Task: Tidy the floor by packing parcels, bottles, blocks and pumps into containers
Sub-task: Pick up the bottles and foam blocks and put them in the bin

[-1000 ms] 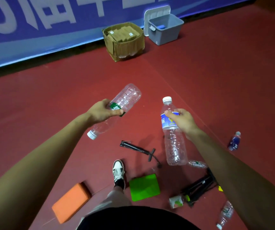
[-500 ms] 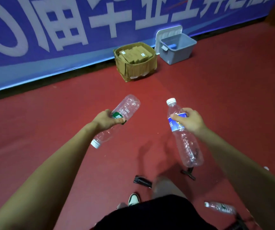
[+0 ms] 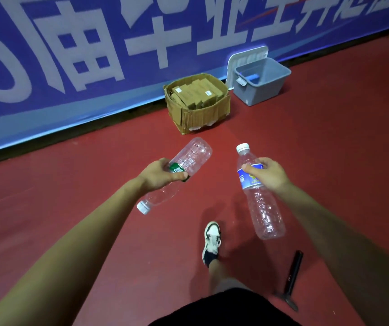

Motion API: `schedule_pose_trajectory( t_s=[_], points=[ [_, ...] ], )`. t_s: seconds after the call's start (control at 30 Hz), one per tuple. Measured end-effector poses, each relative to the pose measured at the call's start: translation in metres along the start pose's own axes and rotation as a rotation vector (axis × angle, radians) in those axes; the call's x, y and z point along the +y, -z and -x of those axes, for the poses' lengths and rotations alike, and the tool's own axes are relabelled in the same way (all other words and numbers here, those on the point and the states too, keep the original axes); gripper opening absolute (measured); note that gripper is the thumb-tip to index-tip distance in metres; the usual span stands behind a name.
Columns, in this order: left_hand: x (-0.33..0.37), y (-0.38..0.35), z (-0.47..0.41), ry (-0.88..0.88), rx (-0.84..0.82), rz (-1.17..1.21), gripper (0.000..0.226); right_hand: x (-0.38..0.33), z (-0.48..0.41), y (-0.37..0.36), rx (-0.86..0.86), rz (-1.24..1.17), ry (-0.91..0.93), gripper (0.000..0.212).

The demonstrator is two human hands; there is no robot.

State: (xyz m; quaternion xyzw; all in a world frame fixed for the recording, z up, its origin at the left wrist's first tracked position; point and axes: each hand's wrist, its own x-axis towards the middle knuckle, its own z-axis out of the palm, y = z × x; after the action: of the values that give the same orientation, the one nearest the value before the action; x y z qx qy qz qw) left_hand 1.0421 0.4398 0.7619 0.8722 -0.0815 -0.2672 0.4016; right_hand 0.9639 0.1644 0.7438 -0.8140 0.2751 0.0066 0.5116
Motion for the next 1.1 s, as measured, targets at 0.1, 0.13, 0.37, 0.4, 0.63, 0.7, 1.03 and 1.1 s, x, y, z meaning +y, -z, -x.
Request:
schedule_pose_trajectory(
  t_s=[0.1, 0.13, 0.37, 0.4, 0.63, 0.7, 1.03, 1.1],
  points=[
    [0.021, 0.029, -0.068, -0.004, 0.038, -0.005, 0.044, -0.021, -0.077, -0.004, -0.031, 0.042, 0.03, 0.022],
    [0.03, 0.041, -0.089, 0.006, 0.054, 0.002, 0.044, -0.031, -0.101, -0.004, -0.044, 0.052, 0.037, 0.024],
    [0.073, 0.103, -0.218, 0.062, 0.146, 0.08, 0.053, -0.096, -0.259, 0.007, -0.129, 0.126, 0.076, 0.045],
    [0.078, 0.109, -0.233, 0.067, 0.149, 0.105, 0.055, -0.104, -0.279, 0.009, -0.13, 0.13, 0.083, 0.048],
    [0.096, 0.146, -0.346, 0.105, 0.098, 0.153, 0.055, -0.145, -0.4, 0.009, -0.097, 0.122, 0.078, 0.041],
    [0.106, 0.16, -0.391, 0.105, 0.08, 0.169, 0.053, -0.157, -0.435, 0.01, -0.075, 0.114, 0.068, 0.043],
    [0.217, 0.208, -0.609, -0.012, -0.042, 0.135, 0.045, -0.217, -0.592, 0.037, 0.065, 0.052, -0.001, 0.022],
    [0.235, 0.209, -0.643, -0.019, -0.071, 0.075, 0.06, -0.223, -0.617, 0.048, 0.076, 0.047, -0.003, 0.02]
  ],
)
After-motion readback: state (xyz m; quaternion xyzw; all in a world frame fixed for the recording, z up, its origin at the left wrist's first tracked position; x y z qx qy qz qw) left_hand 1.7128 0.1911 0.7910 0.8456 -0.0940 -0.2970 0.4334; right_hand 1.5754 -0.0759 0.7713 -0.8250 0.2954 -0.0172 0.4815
